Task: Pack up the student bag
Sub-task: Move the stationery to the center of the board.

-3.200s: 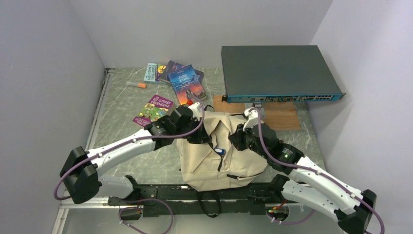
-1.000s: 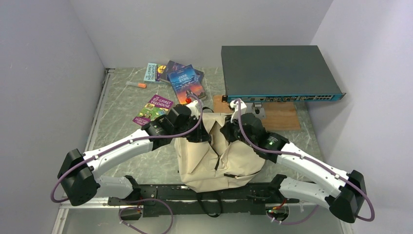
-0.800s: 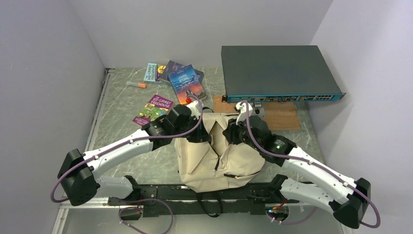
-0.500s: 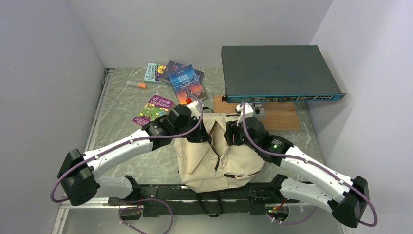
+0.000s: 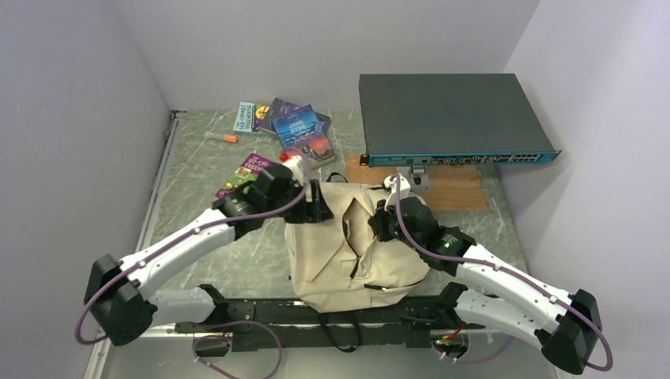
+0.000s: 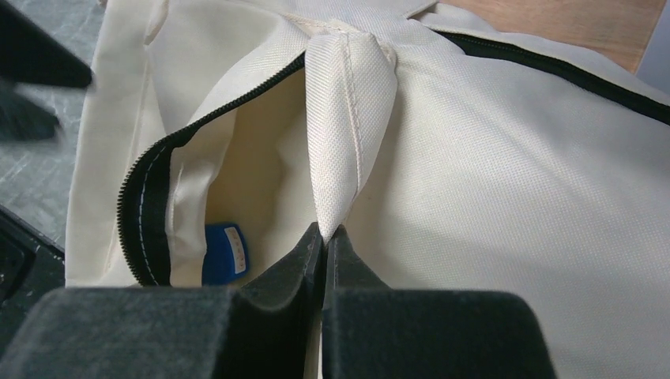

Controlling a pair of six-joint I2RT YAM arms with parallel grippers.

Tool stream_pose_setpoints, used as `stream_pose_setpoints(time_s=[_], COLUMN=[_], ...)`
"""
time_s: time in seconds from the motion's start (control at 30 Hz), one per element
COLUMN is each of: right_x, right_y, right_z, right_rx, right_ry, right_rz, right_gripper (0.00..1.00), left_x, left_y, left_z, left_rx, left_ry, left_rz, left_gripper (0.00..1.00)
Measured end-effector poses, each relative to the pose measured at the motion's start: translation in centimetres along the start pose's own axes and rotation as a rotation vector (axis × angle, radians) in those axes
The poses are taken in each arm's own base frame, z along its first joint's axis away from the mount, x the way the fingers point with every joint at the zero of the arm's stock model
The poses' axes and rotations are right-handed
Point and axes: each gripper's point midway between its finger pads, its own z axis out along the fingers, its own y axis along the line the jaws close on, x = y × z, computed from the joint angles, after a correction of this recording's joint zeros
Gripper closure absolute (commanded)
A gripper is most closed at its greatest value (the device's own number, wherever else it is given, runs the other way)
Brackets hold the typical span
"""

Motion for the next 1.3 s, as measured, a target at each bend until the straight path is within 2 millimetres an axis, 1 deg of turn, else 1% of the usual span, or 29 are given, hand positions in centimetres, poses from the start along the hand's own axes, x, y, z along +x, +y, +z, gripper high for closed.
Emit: stream_pose_setpoints(time_s=[0.07,0.13,0.17,0.23,0.3,0.33,0.4,0.5,0.53,0.6,0.67,0.8,0.83,0.9,0.97,1.0,1.03,1.13,1.2,1.27,1.3], right_x=[0.1,0.1,0.1,0.1,0.2,0.2,0.3,0.3,0.3,0.3,0.4,0.5,0.4,0.5,0.5,0.5,0.5,0.5,0.6,0.6,0.6], right_y=[0.1,0.3,0.3,0.4,0.4,0.5,0.5,0.6,0.6,0.6,0.6,0.7,0.7,0.7,0.7,0.7,0.6,0.6,0.5,0.5,0.5], right_z=[-0.1,0.0,0.0,0.1,0.2,0.2,0.2,0.2,0.2,0.0,-0.2,-0.5,-0.5,-0.6,-0.7,-0.8,-0.8,-0.8,-0.8,-0.8,-0.8], right_rx=[-0.011,-0.02,-0.022,-0.027,-0.032,-0.034,-0.039,-0.044,-0.044,-0.049,-0.056,-0.067,-0.07,-0.072,-0.072,-0.072,-0.072,-0.068,-0.067,-0.067,-0.067], right_ry=[-0.002,-0.003,-0.004,-0.007,-0.008,-0.008,-0.009,-0.011,-0.013,-0.018,-0.023,-0.03,-0.032,-0.033,-0.034,-0.035,-0.035,-0.033,-0.031,-0.031,-0.03], right_rz=[0.002,0.002,0.003,0.003,0.003,0.003,0.002,0.003,0.004,0.005,0.007,0.012,0.013,0.013,0.013,0.013,0.013,0.011,0.01,0.009,0.009], right_gripper=[1.0,1.0,1.0,1.0,1.0,1.0,1.0,1.0,1.0,1.0,1.0,1.0,1.0,1.0,1.0,1.0,1.0,1.0,1.0,1.0,1.0], left_x=[-2.2,-4.6,-5.8,-8.0,-9.8,-10.7,-11.9,-13.6,-14.0,-14.7,-15.6,-17.9,-18.7,-20.8,-24.3,-26.2,-28.6,-33.1,-35.1,-36.0,-36.3], left_y=[1.5,3.1,4.1,6.0,8.2,9.8,12.6,18.1,20.4,24.3,28.4,34.6,35.7,37.1,37.8,38.0,38.1,38.5,39.4,41.0,42.1], left_z=[-1.5,-3.5,-4.6,-6.6,-8.1,-8.8,-9.5,-10.2,-10.3,-10.2,-9.7,-7.7,-7.2,-6.3,-5.7,-5.6,-5.5,-5.3,-4.9,-3.9,-3.0], left_rx=[-0.035,-0.069,-0.09,-0.144,-0.213,-0.265,-0.35,-0.484,-0.533,-0.605,-0.646,-0.621,-0.61,-0.586,-0.542,-0.513,-0.468,-0.354,-0.281,-0.23,-0.203], left_ry=[-0.077,-0.184,-0.24,-0.348,-0.437,-0.485,-0.546,-0.625,-0.64,-0.664,-0.691,-0.748,-0.757,-0.773,-0.812,-0.839,-0.88,-0.973,-1.033,-1.071,-1.084], left_rz=[-0.034,-0.073,-0.096,-0.149,-0.211,-0.256,-0.334,-0.494,-0.563,-0.677,-0.777,-0.891,-0.897,-0.888,-0.848,-0.826,-0.798,-0.753,-0.744,-0.756,-0.766], left_gripper=[0.1,0.03,0.01,0.0,0.0,0.0,0.0,0.0,0.0,0.0,0.02,0.04,0.04,0.05,0.06,0.09,0.11,0.14,0.15,0.16,0.16])
